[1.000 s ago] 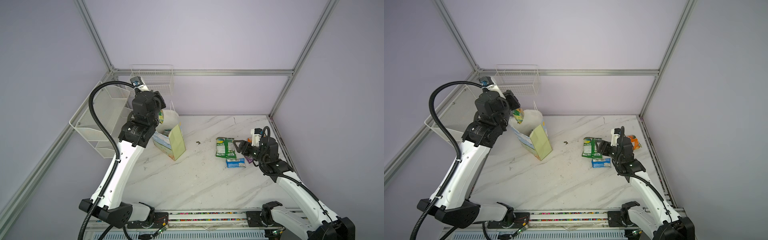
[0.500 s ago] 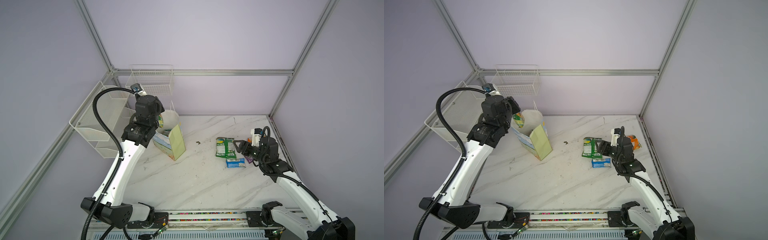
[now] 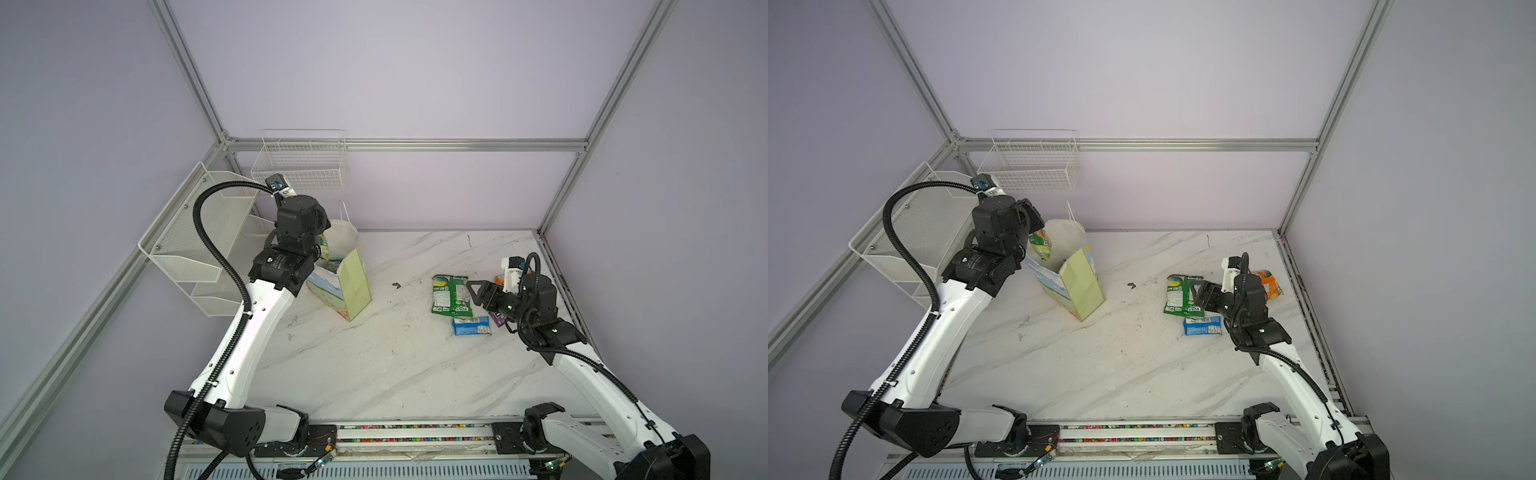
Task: Place the snacks into the paper bag
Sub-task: 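Lower the Spring Tea bag into the paper bag and open the left gripper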
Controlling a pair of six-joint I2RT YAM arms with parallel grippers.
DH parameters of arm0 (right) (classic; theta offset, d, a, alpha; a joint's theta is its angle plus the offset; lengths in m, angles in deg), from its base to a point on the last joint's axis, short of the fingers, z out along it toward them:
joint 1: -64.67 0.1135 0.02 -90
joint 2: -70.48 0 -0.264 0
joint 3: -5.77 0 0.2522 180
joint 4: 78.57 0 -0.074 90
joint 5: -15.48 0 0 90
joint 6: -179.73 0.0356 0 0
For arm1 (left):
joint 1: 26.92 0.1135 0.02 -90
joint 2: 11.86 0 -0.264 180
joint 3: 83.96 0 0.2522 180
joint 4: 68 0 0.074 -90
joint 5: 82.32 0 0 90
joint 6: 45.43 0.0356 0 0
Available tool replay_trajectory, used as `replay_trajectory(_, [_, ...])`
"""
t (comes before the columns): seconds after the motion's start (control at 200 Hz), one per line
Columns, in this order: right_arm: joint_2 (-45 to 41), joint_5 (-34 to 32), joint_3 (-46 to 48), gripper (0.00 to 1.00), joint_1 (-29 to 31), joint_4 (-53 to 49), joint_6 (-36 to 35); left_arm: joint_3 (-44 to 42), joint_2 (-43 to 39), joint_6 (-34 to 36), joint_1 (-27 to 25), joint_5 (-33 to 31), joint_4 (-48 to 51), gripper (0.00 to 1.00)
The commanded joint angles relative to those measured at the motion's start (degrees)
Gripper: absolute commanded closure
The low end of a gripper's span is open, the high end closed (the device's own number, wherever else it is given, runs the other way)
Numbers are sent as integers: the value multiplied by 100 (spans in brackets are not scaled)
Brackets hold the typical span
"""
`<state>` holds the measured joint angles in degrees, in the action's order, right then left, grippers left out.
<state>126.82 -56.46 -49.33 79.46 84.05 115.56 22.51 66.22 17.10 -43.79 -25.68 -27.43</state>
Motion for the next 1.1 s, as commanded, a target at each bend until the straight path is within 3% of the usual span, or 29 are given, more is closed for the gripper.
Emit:
replay_trajectory(0.0, [-50,72,13,25,-20,78,-64,-198,-136,-71,51,-161,-526,100])
replay_trajectory(0.99, [-41,92,47,25,-20,82,-99,-891,-186,32,78,-34,-1487,100])
replay_trajectory(1.025, [-51,92,48,25,-20,67,-120,-916,-192,46,78,14,-1545,82])
replay_trajectory(1.095, [-90,63,95,25,-19,110,-130,-962,-225,100,78,213,-1675,25])
